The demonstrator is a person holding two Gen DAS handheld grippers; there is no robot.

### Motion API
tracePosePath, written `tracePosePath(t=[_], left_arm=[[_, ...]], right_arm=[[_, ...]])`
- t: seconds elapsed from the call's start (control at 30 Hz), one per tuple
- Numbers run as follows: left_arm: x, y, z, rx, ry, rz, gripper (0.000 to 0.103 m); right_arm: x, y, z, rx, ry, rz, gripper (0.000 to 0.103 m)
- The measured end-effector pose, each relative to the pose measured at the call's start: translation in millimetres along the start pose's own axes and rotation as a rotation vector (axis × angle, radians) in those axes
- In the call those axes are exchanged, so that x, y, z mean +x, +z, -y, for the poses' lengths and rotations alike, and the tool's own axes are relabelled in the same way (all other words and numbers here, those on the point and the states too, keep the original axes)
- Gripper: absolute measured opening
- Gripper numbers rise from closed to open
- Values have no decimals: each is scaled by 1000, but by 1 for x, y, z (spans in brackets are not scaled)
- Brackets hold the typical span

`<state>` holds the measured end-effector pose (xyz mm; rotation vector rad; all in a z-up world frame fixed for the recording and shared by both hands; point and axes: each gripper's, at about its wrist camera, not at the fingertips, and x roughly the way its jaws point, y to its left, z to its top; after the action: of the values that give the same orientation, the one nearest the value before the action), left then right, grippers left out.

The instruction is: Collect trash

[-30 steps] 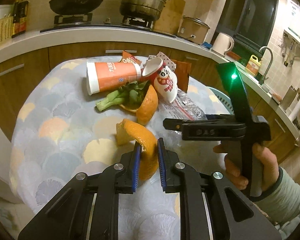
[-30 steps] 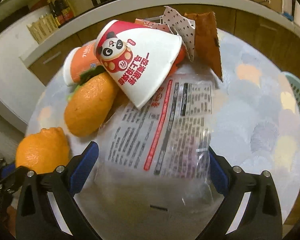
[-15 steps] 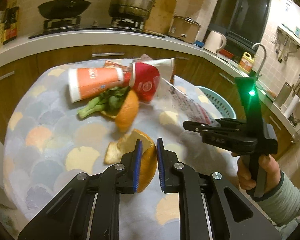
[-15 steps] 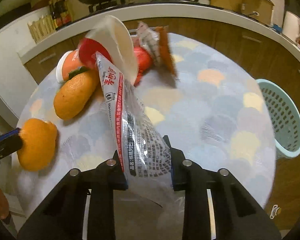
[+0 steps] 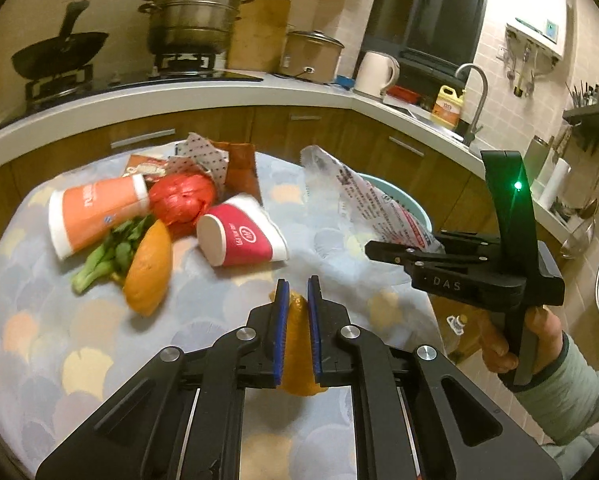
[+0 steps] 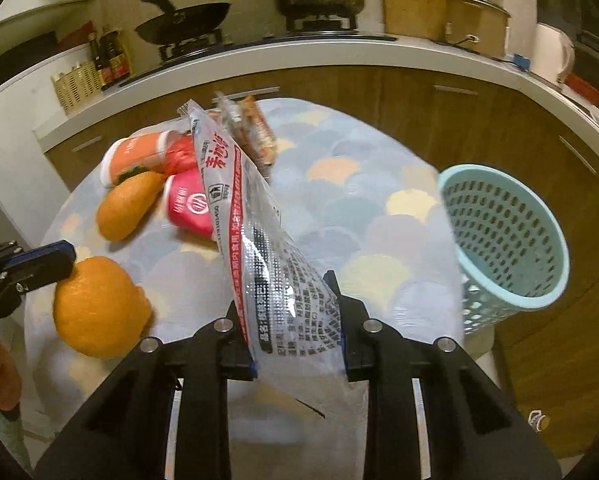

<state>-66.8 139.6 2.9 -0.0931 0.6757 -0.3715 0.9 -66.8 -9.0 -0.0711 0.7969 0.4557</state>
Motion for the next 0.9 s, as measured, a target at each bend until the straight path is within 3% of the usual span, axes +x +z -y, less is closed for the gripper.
tracePosePath(t=[0.17,0.23,0.43,0.53,0.57,0.6,0.67,0.8,0.9], left_arm=[[8,17,3,2,-21,3,7],[12,27,8,14,-37,8,1],[34,67,28,46,-89,20,0],[51,71,33,47,-75,-27,0],[54,67,32,42,-73,-44,5],[56,61,33,47,-72,-58,25],[55,39,38,84,7,-82,53],[43,5,31,49,149,-90,53],[35,-12,17,-39,184,-89,56]], right_arm=[[-2,1,22,23,-7,15,23],[-4,3,29,38,-5,25,23],[-11,12,60,76,-37,54,23],[-9,12,77,102,-44,49,23],[-8,11,82,111,-37,46,23],[-7,9,85,113,-34,41,23],[-4,5,90,117,-33,29,23],[1,-5,95,123,-29,8,23],[5,-9,94,114,-24,-5,23]])
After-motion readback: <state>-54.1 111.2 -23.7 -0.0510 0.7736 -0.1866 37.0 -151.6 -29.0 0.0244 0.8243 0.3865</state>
